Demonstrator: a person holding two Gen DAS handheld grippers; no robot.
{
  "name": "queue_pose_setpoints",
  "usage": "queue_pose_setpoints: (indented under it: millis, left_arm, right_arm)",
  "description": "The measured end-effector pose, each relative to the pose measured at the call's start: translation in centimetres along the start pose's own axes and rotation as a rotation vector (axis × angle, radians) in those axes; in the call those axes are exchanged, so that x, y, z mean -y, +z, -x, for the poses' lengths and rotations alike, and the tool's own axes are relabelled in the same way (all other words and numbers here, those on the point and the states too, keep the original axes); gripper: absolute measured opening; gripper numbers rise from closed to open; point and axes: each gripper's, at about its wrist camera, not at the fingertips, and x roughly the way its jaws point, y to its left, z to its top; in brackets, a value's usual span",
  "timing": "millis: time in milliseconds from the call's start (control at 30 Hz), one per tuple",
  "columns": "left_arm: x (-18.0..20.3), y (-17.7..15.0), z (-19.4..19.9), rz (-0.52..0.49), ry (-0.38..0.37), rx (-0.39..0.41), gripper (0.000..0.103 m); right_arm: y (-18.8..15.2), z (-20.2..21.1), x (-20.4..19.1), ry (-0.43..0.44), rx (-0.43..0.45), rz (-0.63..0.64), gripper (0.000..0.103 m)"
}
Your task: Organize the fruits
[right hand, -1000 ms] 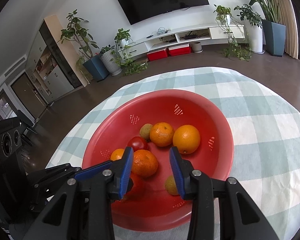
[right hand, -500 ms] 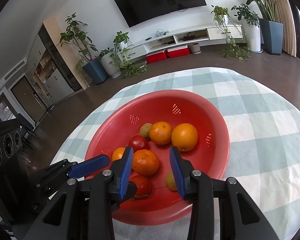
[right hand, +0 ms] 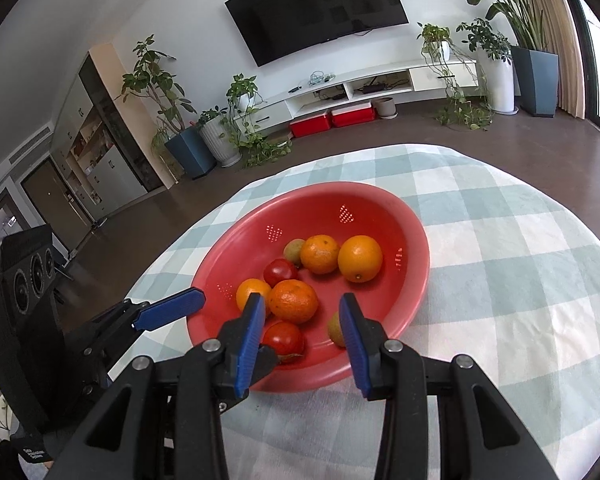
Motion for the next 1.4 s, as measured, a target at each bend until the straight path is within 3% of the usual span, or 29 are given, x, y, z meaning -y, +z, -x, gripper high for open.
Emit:
queue_pose_setpoints:
  millis: [267,500,867,1400]
  left_arm:
    - [1.0,-0.9,2.7,0.0,0.02,0.051,0.087]
    - [3.3,-2.4,7.1,-0.055,0.073,0.12,0.094]
    - [6.6,-4.4,12.5,-0.067,0.06,0.179,0.098]
    - [9.4,-6.8,16.5,-0.08,0.078,0.198,0.102]
  right_arm:
    - [-1.6,3.9,-0.5,-0.031,0.048,0.011,0.045]
    - [-3.8,7.7,-1.8,-0.053,0.103,0.021,0.048]
    - [-6.4,13.3,-2.7,-0.06,0.176,0.002,0.053]
    - [-8.9,16.6,-3.2,-0.055,0.214,-0.007,0.053]
